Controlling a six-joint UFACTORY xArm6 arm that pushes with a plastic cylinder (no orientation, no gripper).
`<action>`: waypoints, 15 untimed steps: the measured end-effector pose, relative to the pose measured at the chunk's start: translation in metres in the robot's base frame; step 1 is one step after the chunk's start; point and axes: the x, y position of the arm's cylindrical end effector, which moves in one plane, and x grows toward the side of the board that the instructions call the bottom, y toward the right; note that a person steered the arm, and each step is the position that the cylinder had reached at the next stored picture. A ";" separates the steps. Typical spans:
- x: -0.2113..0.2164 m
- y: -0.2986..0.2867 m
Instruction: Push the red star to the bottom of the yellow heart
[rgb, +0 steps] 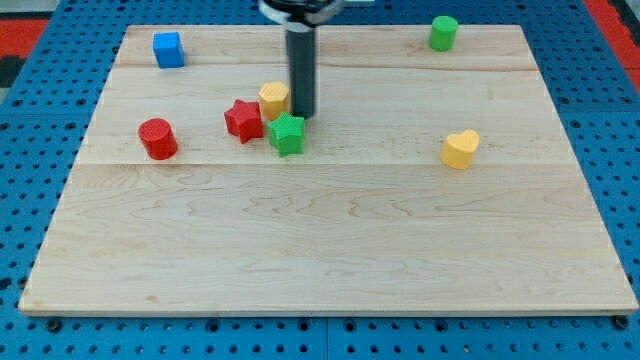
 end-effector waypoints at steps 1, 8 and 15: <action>-0.018 -0.042; 0.054 -0.033; 0.149 0.052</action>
